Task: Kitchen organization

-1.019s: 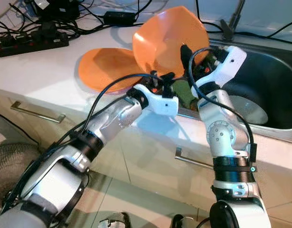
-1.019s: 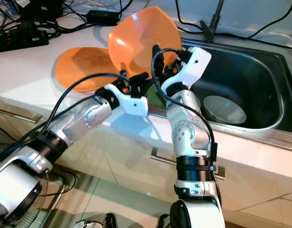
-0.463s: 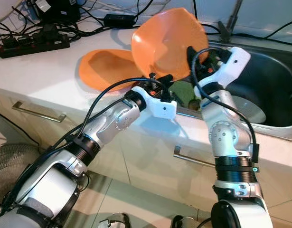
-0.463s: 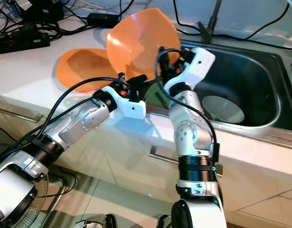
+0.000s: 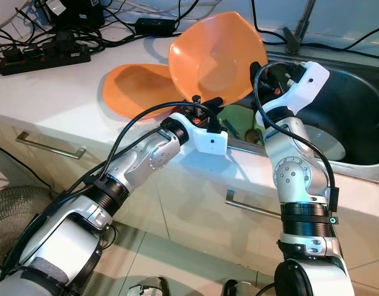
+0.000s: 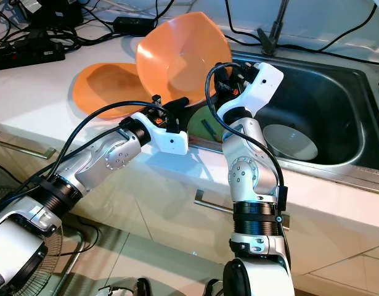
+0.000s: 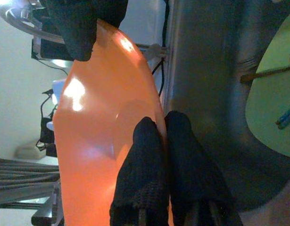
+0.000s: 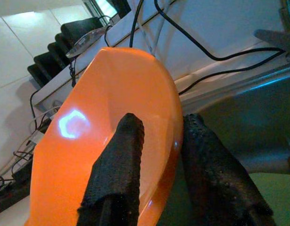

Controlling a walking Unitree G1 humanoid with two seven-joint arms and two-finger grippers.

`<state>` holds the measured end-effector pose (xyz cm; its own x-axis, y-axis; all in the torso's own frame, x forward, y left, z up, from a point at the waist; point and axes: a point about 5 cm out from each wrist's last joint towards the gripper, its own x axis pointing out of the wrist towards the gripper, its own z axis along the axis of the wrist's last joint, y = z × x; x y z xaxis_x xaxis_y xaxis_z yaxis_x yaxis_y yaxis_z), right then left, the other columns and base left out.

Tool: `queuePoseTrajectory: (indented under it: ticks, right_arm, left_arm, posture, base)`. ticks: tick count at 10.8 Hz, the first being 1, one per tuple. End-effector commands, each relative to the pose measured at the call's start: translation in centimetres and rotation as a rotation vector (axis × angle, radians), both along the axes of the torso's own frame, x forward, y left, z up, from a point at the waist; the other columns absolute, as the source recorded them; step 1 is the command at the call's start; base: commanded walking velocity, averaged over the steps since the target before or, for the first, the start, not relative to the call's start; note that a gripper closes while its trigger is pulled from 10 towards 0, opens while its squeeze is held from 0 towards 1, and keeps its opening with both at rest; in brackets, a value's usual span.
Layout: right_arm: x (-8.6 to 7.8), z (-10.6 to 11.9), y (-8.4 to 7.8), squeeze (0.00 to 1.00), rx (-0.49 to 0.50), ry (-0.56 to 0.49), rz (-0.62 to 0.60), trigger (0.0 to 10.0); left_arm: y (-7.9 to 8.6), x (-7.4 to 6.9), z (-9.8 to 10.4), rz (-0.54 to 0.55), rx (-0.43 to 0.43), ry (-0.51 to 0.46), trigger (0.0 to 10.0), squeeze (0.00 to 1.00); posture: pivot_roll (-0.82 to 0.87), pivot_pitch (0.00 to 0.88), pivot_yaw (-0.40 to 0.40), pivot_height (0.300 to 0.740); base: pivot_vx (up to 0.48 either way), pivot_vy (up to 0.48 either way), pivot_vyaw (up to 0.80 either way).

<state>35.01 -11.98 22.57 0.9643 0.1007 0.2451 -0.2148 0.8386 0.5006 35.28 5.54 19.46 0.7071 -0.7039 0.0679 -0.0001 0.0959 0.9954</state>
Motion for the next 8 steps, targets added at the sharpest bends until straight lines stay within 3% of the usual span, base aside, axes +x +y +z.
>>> queuePoseTrajectory:
  ticks: [1,8]
  right_arm:
    - [0.13,0.29,0.58,0.00,0.021,-0.004,0.028,0.0]
    - [0.14,-0.34,1.07,0.00,0.059,0.034,0.077,0.0]
  left_arm:
    - [-0.23,-0.22,0.80,-0.016,0.001,-0.040,10.0,0.00]
    - [-0.86,-0.78,1.20,-0.060,-0.016,-0.084,10.0,0.00]
  posture:
    - [0.07,0.063,0.038,0.740]
    - [0.07,0.076,0.032,0.740]
  base:
    - [0.000,0.000,0.00]
    - [0.000,0.000,0.00]
